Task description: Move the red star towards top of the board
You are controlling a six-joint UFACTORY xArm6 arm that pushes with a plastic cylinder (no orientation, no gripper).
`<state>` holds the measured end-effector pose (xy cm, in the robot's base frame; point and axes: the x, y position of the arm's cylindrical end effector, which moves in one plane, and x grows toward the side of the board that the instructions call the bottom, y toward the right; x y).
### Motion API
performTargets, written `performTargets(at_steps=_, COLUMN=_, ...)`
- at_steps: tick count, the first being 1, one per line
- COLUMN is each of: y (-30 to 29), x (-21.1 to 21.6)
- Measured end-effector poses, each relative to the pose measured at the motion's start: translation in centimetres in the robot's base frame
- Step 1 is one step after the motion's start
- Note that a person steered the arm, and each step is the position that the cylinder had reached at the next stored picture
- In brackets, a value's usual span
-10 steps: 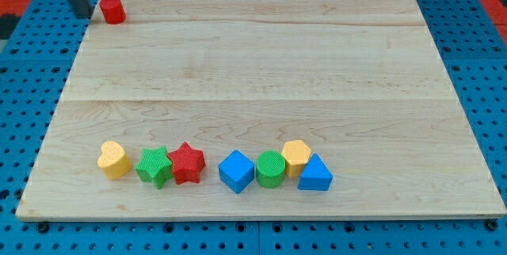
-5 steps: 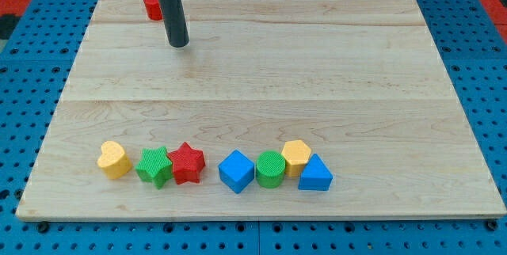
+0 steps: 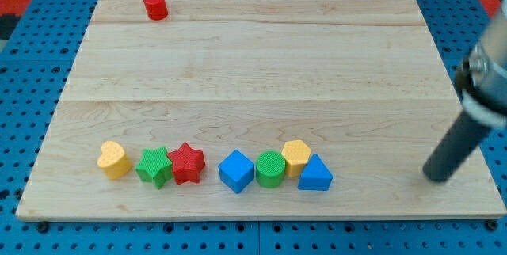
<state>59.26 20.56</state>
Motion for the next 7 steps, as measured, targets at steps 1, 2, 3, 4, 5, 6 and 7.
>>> performTargets(at_steps=1, y=-12.1, x=2.6)
performTargets(at_steps=2, y=-17.9, x=2.6)
performTargets(at_steps=3, y=-27.2, x=2.2)
performTargets(at_steps=4, y=-28.8, x=-1.8)
performTargets(at_steps=5, y=-29.9, x=-7.6)
performTargets(at_steps=6, y=-32.9, x=-11.0)
performTargets(at_steps=7, y=-31.7, x=-16.9)
